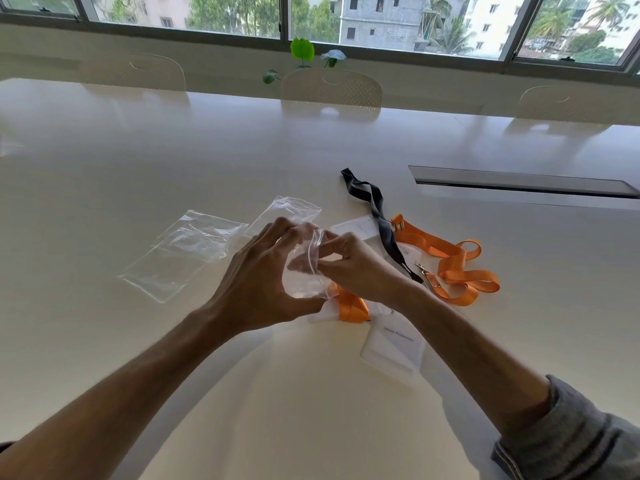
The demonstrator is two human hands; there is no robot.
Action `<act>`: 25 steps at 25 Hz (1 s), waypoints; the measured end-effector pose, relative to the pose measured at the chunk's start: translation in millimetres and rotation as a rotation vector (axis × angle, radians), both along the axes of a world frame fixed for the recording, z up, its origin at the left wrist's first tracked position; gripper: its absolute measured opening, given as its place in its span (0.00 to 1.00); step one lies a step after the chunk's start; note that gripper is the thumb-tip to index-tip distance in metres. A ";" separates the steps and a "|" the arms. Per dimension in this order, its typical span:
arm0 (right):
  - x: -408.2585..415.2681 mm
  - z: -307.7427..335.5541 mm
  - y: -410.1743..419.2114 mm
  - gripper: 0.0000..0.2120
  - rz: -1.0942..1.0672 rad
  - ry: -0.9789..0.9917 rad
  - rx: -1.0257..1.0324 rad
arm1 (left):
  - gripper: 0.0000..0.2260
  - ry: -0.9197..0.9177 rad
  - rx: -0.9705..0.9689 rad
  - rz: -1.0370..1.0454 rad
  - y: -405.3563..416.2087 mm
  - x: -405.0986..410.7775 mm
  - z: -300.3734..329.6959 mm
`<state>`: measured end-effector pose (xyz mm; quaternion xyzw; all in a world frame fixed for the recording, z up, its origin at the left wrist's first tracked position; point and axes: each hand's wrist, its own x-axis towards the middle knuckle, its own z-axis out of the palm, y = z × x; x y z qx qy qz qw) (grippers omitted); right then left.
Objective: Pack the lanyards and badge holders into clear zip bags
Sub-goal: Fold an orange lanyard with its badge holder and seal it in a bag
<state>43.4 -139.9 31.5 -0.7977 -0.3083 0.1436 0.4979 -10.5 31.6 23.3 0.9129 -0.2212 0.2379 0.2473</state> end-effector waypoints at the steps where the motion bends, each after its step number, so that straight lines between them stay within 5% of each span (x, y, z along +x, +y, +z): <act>1: -1.3 -0.1 0.1 0.12 0.022 -0.012 -0.028 | 0.37 0.000 0.014 -0.011 -0.4 0.0 -0.4; 5: -3.5 1.8 -1.0 0.24 0.067 -0.021 -0.104 | 0.33 -0.012 0.048 -0.021 2.0 1.6 0.1; 12: 11.0 7.5 -28.4 0.21 -0.070 -0.259 -0.011 | 0.37 0.034 0.107 0.088 12.7 7.0 -1.4; 18: 18.7 -11.6 -71.9 0.45 0.047 -0.297 -0.732 | 0.45 0.243 0.160 0.123 23.6 14.9 -15.8; 25: 27.2 1.6 -81.1 0.39 -0.067 -0.396 -0.547 | 0.40 0.230 0.115 0.141 28.8 21.6 -18.8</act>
